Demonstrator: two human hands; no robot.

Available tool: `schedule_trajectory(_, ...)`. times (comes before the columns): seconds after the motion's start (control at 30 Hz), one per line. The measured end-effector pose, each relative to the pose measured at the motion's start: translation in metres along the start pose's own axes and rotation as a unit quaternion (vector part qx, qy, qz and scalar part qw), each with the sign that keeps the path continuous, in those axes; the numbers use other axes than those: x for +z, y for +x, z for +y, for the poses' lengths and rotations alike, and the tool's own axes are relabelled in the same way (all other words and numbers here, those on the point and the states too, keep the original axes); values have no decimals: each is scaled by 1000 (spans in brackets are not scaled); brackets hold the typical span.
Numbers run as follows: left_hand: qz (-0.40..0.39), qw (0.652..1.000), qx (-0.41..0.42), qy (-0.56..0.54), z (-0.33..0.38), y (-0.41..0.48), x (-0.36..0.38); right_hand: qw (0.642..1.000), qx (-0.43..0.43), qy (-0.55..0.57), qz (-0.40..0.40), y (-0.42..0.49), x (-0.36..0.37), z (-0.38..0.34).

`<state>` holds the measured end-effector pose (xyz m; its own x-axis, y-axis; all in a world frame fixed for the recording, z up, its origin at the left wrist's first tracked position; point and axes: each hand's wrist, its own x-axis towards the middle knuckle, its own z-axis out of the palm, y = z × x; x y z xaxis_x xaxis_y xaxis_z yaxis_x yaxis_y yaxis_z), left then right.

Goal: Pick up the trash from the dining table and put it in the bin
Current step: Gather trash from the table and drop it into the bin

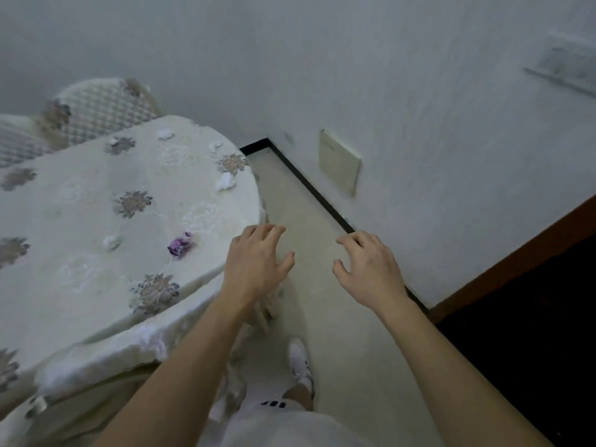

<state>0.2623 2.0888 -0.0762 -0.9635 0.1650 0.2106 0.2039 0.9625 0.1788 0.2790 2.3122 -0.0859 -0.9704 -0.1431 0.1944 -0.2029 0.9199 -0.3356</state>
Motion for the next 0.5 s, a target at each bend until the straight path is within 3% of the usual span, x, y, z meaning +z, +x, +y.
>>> schedule_trajectory(0.5,29,991,-132,-25,-122,186,28,992,-116,-2,-48,273,59,-31)
